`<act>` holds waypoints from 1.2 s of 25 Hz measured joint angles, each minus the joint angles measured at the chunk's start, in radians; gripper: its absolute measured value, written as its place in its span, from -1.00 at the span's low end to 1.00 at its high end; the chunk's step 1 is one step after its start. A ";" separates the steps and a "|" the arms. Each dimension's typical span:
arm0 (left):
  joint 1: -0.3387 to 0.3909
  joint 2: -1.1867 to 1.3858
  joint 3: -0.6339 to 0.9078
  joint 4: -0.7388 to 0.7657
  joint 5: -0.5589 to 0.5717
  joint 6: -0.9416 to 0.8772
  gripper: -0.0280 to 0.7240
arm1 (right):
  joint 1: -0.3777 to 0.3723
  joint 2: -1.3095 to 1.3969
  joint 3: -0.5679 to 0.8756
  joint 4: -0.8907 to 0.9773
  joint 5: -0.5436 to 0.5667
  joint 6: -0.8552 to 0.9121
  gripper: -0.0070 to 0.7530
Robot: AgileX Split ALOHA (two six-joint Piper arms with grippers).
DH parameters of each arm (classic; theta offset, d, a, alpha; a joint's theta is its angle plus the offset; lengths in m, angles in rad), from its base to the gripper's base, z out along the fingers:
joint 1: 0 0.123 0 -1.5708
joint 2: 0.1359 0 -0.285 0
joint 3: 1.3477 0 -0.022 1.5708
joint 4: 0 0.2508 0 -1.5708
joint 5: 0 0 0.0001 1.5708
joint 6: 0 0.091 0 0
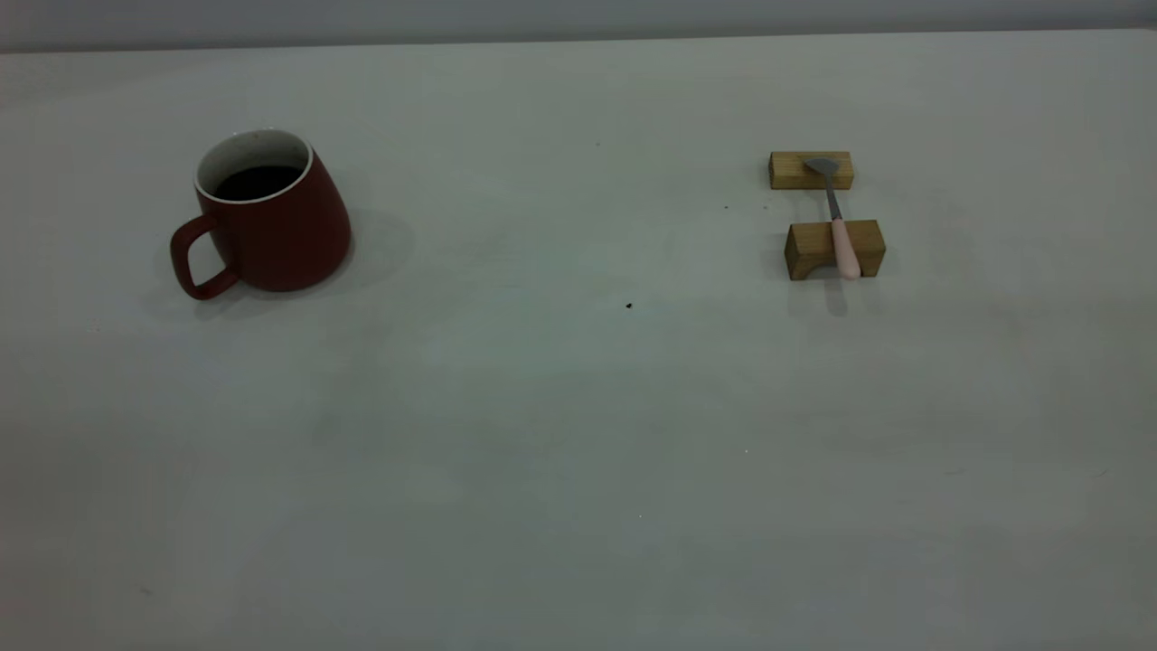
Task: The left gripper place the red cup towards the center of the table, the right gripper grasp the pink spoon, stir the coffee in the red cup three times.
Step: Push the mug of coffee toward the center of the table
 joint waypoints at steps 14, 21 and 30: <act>0.000 0.000 0.000 0.000 0.000 0.000 0.65 | 0.000 0.000 0.000 0.000 0.000 0.000 -0.36; 0.000 0.000 0.000 0.000 0.000 0.000 0.65 | 0.000 0.000 0.000 0.000 0.000 0.000 -0.36; 0.000 0.026 -0.023 0.001 -0.007 -0.002 0.65 | 0.000 0.000 0.000 0.000 0.000 0.000 -0.36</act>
